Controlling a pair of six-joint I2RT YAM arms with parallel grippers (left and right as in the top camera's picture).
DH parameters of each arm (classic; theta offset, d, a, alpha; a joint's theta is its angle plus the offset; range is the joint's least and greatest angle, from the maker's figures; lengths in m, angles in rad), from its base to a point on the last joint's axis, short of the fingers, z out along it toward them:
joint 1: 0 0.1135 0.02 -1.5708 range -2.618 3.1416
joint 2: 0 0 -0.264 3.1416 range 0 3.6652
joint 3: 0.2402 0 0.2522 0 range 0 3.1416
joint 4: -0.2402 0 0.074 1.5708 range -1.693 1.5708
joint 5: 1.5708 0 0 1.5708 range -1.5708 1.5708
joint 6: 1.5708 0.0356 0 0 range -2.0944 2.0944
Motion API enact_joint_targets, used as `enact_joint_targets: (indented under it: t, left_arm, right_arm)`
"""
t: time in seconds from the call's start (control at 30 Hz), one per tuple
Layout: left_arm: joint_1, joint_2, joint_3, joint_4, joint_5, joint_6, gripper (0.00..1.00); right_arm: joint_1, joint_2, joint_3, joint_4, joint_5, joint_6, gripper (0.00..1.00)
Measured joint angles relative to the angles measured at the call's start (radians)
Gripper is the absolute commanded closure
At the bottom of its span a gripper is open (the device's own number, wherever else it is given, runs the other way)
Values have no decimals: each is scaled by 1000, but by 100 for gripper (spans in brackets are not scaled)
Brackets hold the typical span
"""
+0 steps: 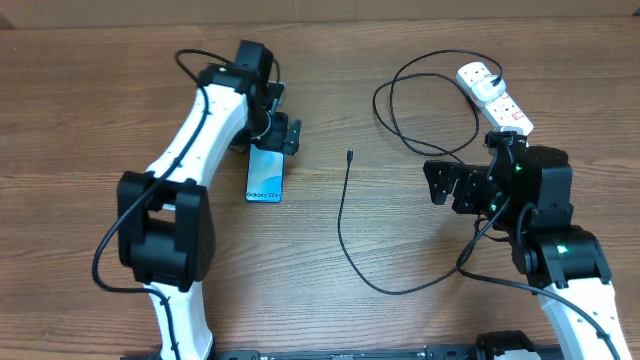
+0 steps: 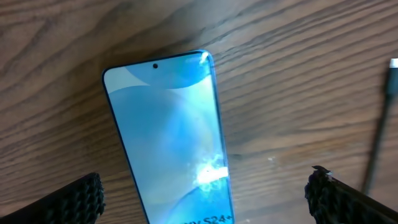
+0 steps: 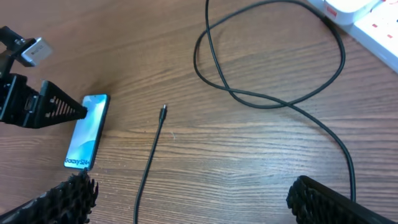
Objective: Plug charger to phone and switch on socket
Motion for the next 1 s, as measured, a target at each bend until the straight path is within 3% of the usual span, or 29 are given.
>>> enact_joint_targets:
  t: [0.43,1.0]
  left_arm:
    - [-12,86,0,-54,-69,-65,2]
    - [-12,107,-7,-8,-74,-95,8]
  right_arm:
    - [0,36,0,-1,-4,0,0]
    - [0,36,0,0,-6,-1,0]
